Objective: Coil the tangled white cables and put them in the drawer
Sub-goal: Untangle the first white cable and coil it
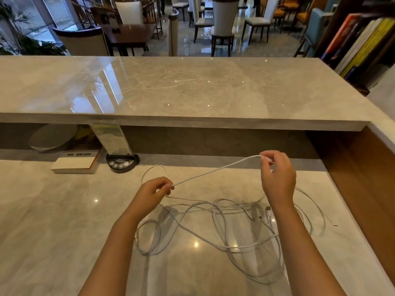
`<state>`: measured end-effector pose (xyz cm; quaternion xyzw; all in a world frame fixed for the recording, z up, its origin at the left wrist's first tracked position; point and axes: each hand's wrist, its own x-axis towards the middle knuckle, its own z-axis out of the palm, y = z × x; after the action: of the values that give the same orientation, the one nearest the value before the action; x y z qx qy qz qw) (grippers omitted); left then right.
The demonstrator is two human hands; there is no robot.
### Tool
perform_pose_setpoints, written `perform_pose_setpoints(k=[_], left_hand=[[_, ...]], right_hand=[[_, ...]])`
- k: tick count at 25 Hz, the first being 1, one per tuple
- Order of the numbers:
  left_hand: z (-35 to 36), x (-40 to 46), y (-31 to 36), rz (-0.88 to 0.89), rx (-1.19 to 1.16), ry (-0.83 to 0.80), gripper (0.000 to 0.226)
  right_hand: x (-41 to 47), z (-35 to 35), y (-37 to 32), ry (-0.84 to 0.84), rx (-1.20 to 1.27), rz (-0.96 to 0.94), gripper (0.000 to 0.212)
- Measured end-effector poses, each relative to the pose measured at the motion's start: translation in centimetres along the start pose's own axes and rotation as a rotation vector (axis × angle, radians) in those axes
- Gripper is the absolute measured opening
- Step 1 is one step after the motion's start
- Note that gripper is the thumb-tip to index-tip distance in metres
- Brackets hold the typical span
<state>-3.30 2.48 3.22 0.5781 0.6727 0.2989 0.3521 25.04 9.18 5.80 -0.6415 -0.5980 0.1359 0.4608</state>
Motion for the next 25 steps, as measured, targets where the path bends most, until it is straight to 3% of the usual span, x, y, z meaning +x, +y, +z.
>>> perform_pose_setpoints(k=[2,4,6,8,11,13,15,18,21,24,25], left_hand=[[-0.5,-0.2,1.0,-0.021,-0.103,0.010,0.027],[-0.9,-0.7,3.0,-0.024,-0.385,0.025,0.029],[-0.7,-1.0,5.8,0.007,-0.693,0.041,0.026],[0.2,-0.9,8.4,0.049,-0.829,0.098,0.023],[2.1,-0.6,11.1,0.121,-0.674,0.193,0.020],[3.4,-0.6,11.7,0.158,-0.479,0.140,0.018],[4.7,-1.1,11.6,0.174,-0.302,0.010,0.019],[5.6,-1.9,11.0,0.171,-0.191,-0.147,0.025],[5.5,-1.9,10.6,0.197,-0.098,-0.162,0.018],[5.1,-1.7,10.7,0.085,-0.262,-0.149,0.022],[4.8,-1.6,10.7,0.037,-0.330,-0.152,0.024]], right_hand=[[-0.3,-0.1,0.0,0.041,-0.006,0.055,0.012],[0.0,-0.5,-0.2,0.032,-0.046,0.052,0.007],[0.2,-1.1,-0.8,-0.079,-0.098,0.040,0.004],[-0.1,-1.5,-2.2,-0.263,-0.114,0.041,0.007],[-1.1,-2.3,-5.1,-0.562,-0.051,0.017,0.015],[-1.6,-3.0,-6.8,-0.685,-0.038,-0.010,0.031],[-1.6,-3.4,-7.4,-0.667,-0.021,-0.007,0.044],[-1.5,-3.3,-7.2,-0.580,-0.058,0.048,0.045],[-1.9,-2.7,-6.6,-0.511,0.082,0.108,0.041],[-2.2,-2.4,-6.2,-0.407,0.277,0.086,0.023],[-2.0,-2.6,-6.1,-0.440,0.288,0.058,0.029]])
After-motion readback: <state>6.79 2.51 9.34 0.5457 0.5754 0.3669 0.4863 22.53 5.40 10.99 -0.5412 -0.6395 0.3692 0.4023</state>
